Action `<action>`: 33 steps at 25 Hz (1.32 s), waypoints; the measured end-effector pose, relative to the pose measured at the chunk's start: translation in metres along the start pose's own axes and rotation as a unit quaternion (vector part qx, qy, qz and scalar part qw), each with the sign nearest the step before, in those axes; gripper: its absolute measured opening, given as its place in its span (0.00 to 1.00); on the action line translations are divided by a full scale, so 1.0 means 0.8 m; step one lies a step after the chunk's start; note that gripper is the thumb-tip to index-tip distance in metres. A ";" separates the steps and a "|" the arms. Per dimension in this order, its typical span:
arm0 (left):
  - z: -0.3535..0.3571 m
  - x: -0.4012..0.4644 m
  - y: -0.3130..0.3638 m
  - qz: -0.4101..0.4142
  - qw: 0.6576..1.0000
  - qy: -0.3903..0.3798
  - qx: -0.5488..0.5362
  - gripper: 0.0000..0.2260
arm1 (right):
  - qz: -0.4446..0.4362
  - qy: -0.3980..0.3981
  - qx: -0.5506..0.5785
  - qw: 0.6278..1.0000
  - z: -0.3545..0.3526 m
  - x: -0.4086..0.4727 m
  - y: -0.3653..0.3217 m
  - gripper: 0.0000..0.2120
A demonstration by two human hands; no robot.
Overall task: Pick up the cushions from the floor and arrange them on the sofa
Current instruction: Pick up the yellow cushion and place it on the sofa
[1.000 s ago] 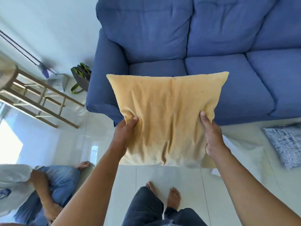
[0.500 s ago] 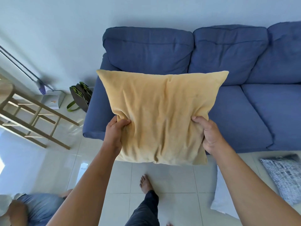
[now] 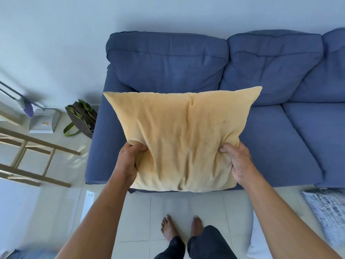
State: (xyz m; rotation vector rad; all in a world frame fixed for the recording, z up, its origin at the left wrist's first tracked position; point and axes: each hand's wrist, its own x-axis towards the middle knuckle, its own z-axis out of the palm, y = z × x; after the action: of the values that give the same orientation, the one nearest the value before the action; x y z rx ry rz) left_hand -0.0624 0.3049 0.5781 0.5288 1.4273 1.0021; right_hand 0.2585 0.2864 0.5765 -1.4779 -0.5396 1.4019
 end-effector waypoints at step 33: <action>0.136 0.510 0.068 -0.109 0.975 0.055 0.187 0.30 | 0.167 0.129 -0.250 0.945 0.131 0.539 -0.037 0.17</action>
State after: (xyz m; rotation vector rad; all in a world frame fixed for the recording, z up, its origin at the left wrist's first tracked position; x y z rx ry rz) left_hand -0.0302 0.6945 0.4086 0.5800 1.7469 0.5970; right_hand 0.2709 0.6987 0.4095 -2.2126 -0.5179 1.3486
